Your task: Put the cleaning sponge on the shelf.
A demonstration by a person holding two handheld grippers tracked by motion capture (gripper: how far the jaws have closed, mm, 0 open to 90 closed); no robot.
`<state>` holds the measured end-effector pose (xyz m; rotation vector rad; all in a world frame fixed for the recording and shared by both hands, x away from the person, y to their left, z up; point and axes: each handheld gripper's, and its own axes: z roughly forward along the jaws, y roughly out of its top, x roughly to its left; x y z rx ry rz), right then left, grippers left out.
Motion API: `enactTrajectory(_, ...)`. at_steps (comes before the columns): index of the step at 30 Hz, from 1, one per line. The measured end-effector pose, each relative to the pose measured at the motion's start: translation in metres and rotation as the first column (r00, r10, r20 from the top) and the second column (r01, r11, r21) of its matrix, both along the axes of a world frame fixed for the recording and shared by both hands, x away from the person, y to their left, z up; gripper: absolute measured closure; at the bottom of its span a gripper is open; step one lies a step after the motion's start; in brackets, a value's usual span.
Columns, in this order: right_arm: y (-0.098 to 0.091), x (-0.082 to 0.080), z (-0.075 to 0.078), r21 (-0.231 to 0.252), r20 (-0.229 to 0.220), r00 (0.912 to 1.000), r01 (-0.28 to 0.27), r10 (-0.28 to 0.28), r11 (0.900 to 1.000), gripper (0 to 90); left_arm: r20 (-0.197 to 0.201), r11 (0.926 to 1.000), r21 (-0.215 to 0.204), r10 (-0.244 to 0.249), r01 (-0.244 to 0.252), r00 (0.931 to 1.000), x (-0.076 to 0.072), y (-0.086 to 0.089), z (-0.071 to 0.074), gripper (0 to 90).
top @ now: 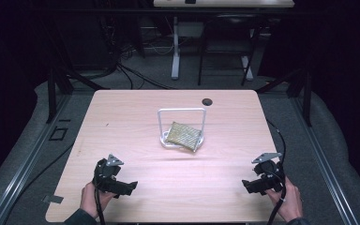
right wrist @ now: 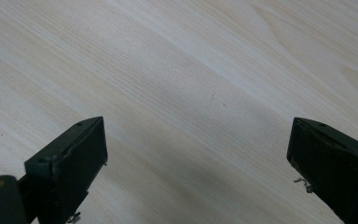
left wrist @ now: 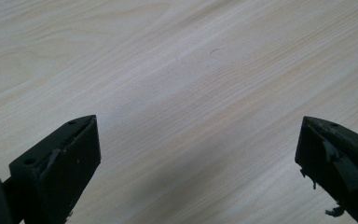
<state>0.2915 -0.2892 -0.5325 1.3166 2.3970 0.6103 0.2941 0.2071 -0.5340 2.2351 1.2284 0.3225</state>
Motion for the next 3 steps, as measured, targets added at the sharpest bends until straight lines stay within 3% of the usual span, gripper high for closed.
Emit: enactTrajectory(3,-0.0002,0.0008,-0.0018,-0.004,-0.002,1.0000,-0.003,0.003,1.0000,4.3,-0.003,1.0000,-0.003,-0.001,0.001,1.0000,0.0008,0.0018,-0.0003,0.0)
